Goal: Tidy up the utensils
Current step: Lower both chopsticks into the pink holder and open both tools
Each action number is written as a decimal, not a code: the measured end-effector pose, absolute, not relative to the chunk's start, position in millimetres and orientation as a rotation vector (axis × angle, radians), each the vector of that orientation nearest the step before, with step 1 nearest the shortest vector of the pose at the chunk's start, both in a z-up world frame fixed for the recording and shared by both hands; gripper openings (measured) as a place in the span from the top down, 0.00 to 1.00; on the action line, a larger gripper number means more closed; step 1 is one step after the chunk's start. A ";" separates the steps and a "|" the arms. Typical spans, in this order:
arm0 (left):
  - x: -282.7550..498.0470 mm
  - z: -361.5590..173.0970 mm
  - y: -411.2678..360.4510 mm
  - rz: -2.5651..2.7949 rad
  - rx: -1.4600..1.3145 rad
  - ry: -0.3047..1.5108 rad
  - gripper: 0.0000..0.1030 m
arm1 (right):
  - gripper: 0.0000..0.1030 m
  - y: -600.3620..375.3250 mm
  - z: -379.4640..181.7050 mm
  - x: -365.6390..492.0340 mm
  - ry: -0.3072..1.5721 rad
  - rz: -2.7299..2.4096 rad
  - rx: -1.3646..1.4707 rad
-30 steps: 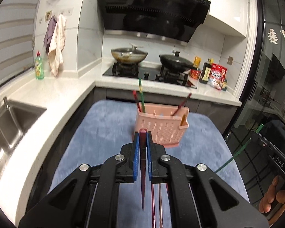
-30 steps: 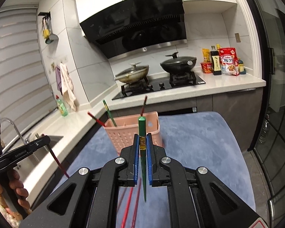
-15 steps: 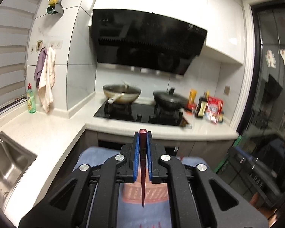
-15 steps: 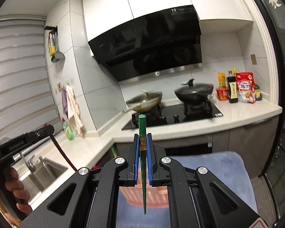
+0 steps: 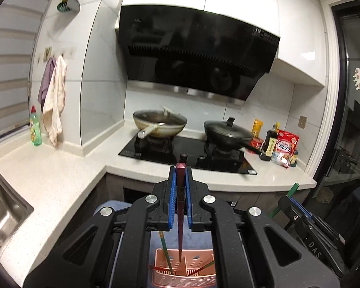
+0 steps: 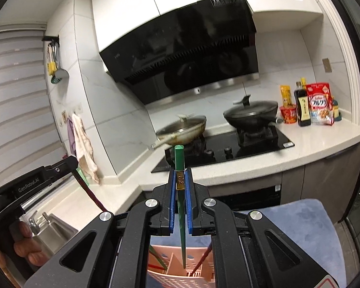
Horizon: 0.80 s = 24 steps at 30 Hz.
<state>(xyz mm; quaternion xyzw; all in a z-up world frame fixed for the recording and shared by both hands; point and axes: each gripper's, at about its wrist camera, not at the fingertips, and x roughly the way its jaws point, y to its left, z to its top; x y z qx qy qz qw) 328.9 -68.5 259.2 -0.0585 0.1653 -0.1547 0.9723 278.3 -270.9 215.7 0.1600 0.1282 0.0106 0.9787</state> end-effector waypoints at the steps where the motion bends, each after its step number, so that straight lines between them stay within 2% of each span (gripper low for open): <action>1: 330.8 254.9 -68.7 -0.315 -0.116 0.341 0.93 | 0.93 -271.7 208.8 281.6 0.272 0.023 0.324; 8: 342.4 217.6 -70.0 -0.312 -0.105 0.427 0.93 | 0.93 -277.2 170.0 294.5 0.353 0.021 0.350; 10: 342.3 212.8 -69.3 -0.322 -0.110 0.446 0.93 | 0.90 -277.8 165.4 291.5 0.354 0.009 0.343; 14: 340.5 212.0 -65.8 -0.299 -0.108 0.448 0.80 | 0.88 -277.6 172.4 285.0 0.337 0.003 0.339; 17: 336.3 214.5 -64.1 -0.287 -0.101 0.439 0.79 | 0.86 -275.5 183.3 278.5 0.321 0.010 0.332; 19: 331.2 216.0 -62.7 -0.284 -0.098 0.438 0.74 | 0.86 -272.5 189.8 272.5 0.309 0.016 0.324; 20: 328.1 216.8 -62.1 -0.282 -0.096 0.437 0.69 | 0.86 -270.6 193.1 268.6 0.303 0.021 0.321; 24: 311.8 220.1 -59.7 -0.276 -0.063 0.427 0.68 | 0.85 -264.4 201.3 253.2 0.301 0.042 0.317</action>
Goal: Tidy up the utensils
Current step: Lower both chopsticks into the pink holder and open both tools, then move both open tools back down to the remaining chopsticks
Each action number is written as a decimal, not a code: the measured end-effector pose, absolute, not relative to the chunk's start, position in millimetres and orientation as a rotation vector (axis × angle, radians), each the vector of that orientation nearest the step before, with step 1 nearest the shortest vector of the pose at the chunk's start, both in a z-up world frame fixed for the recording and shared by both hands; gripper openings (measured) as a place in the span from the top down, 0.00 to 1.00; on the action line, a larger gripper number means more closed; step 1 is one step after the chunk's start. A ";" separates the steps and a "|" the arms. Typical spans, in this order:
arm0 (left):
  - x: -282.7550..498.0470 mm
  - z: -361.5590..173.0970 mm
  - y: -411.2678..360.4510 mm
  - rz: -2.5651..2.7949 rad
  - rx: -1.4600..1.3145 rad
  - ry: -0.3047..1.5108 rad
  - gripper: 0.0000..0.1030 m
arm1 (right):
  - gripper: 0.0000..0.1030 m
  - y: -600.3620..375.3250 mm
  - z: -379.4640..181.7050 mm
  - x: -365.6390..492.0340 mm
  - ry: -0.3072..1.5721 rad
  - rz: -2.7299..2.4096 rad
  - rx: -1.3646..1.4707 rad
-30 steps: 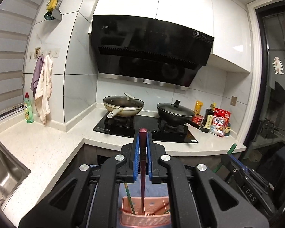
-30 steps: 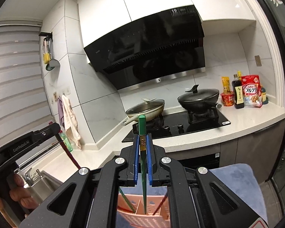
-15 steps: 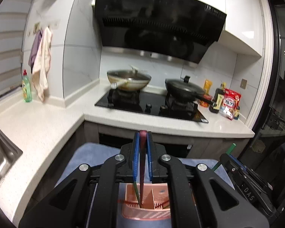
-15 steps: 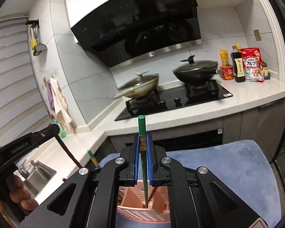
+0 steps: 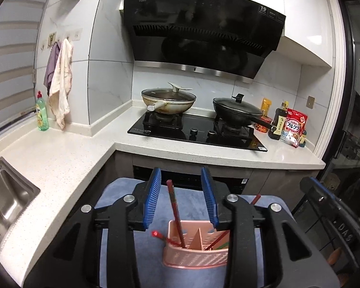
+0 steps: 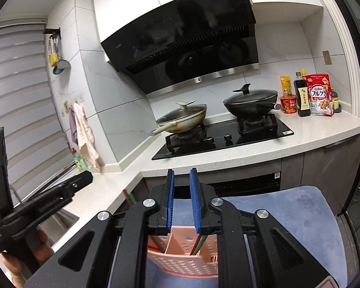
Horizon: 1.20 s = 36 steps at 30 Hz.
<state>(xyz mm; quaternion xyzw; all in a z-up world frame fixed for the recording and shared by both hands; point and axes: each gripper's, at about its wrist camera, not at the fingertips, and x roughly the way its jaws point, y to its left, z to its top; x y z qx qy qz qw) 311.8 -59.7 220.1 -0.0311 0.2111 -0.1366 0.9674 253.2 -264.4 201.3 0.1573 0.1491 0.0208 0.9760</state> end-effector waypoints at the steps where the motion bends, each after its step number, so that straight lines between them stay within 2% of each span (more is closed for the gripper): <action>1: 309.2 220.4 -59.1 -0.277 -0.058 0.429 0.68 | 0.85 -261.9 203.1 246.6 0.299 0.043 0.309; 3: 300.2 219.8 -56.1 -0.273 -0.047 0.442 0.67 | 0.76 -256.6 205.2 231.4 0.298 0.039 0.288; 7: 276.1 211.3 -45.3 -0.272 -0.035 0.472 0.65 | 0.73 -248.1 201.9 203.1 0.325 0.041 0.261; 9: 261.5 201.7 -40.6 -0.264 -0.018 0.482 0.54 | 0.73 -242.7 192.3 183.8 0.354 0.026 0.238; 11: 241.8 185.6 -36.6 -0.244 0.023 0.483 0.51 | 0.73 -238.0 181.1 167.5 0.378 0.020 0.219; 22: 156.8 82.6 -19.0 -0.253 0.100 0.656 0.51 | 0.73 -219.9 96.3 84.4 0.547 -0.029 0.218; 36: 92.2 6.7 -8.3 -0.220 0.113 0.784 0.51 | 0.73 -183.5 2.9 25.0 0.731 -0.043 0.146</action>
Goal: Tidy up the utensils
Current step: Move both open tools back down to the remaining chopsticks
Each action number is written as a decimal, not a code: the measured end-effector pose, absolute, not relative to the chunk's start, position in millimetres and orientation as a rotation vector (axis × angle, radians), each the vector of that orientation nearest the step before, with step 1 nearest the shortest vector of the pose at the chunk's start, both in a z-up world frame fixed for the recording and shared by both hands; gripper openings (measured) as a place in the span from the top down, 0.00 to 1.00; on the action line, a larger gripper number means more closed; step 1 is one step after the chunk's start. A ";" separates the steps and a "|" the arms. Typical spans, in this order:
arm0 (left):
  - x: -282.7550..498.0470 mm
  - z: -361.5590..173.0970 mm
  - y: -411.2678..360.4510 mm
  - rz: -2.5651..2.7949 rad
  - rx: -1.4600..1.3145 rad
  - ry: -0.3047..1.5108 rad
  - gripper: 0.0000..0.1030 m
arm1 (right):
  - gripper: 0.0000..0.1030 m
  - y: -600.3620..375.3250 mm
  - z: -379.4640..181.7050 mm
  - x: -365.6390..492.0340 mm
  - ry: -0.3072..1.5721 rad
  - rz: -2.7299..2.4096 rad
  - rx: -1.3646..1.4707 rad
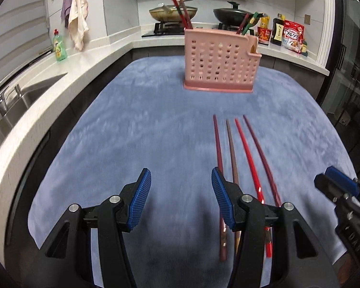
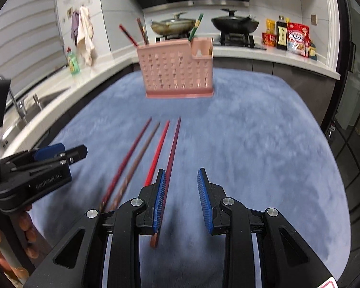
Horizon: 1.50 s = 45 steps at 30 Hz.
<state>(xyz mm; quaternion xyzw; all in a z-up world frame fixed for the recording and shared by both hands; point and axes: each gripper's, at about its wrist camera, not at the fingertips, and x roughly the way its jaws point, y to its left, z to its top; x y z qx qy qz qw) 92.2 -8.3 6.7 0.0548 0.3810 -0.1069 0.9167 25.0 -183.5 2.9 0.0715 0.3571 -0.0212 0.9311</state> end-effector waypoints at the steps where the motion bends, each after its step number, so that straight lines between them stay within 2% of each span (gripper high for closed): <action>1: 88.8 3.2 -7.4 -0.212 0.114 0.788 0.51 | 0.73 -181.3 -2.8 22.6 0.745 -0.039 0.149; 17: 69.9 -22.7 0.9 -0.224 0.095 0.852 0.51 | 0.77 -155.3 -39.3 17.0 0.824 0.013 0.156; 24: 66.5 -28.0 0.7 -0.241 0.095 0.869 0.51 | 0.88 -155.2 -49.3 18.8 0.847 0.012 0.158; 29: 65.9 -30.3 -0.1 -0.243 0.094 0.882 0.51 | 0.91 -156.3 -51.9 18.5 0.841 0.009 0.154; 35: 65.0 -31.5 -2.5 -0.255 0.093 0.892 0.46 | 0.93 -159.0 -52.8 15.7 0.834 -0.006 0.161; 45: 58.0 -39.1 -12.9 -0.298 0.101 0.913 0.45 | 0.93 -170.0 -53.7 8.5 0.827 -0.040 0.203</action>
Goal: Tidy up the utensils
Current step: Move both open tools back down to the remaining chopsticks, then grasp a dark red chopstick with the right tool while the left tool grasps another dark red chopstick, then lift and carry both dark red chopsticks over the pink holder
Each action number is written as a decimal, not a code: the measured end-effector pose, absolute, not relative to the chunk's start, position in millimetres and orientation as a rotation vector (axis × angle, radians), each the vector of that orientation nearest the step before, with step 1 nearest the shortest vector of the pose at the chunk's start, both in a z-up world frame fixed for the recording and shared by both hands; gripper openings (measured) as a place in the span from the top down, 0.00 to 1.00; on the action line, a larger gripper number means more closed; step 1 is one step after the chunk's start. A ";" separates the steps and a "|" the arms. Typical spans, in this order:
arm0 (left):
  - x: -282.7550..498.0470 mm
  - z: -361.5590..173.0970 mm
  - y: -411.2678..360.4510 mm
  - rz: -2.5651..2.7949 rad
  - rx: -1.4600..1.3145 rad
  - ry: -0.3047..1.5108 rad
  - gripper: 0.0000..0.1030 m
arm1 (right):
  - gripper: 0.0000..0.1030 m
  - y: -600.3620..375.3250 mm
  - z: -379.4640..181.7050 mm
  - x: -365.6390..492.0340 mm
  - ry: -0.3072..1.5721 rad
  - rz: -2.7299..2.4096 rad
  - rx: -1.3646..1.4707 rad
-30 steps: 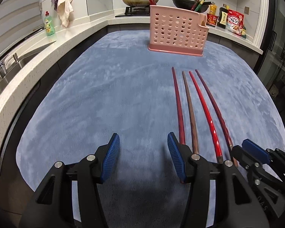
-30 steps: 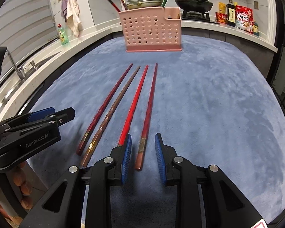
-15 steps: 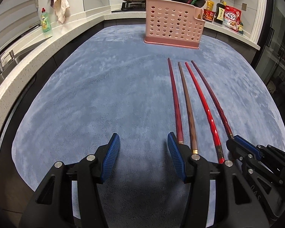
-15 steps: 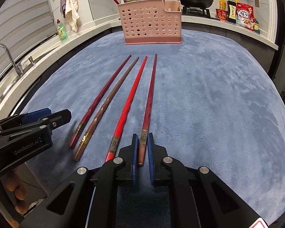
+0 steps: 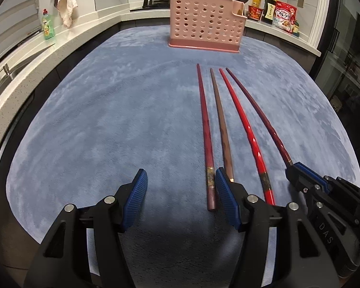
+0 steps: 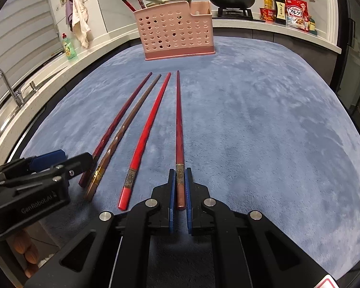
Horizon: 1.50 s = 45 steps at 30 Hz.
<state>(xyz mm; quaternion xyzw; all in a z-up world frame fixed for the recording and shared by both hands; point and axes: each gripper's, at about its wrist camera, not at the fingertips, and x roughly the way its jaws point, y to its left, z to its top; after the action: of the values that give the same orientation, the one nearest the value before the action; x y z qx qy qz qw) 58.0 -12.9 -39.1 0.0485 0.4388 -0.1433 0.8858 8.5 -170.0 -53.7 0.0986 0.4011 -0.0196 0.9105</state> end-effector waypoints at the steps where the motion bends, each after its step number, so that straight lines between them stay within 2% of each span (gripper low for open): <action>1: 58.1 -39.7 -12.9 -0.300 0.101 0.915 0.45 | 0.93 -170.1 -53.6 8.1 0.827 -0.041 0.204; 11: 58.1 -44.4 -14.3 -0.295 0.105 0.916 0.48 | 0.93 -170.3 -54.4 8.3 0.828 -0.040 0.206; 17: 57.4 -43.8 -15.5 -0.310 0.110 0.917 0.63 | 0.93 -170.4 -54.8 8.3 0.828 -0.039 0.207; 21: 58.5 -43.5 -13.8 -0.306 0.097 0.919 0.81 | 0.93 -170.0 -54.9 8.2 0.828 -0.039 0.207; 26: 63.3 -42.5 -7.2 -0.314 0.049 0.937 0.89 | 0.93 -170.8 -55.3 7.6 0.827 -0.036 0.218; 35: 67.0 -31.6 2.0 -0.314 0.012 0.943 0.89 | 0.93 -181.2 -40.0 4.6 0.789 -0.048 0.250; 45: 70.5 17.0 12.4 -0.329 -0.033 0.869 0.90 | 0.93 -203.2 17.4 4.5 0.638 -0.063 0.278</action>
<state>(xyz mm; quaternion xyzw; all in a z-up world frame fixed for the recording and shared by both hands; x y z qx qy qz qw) 70.5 12.4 17.0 -0.0158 0.4188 -0.1586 0.8940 4.5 -203.2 17.4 0.1360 0.3126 -0.0307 0.9396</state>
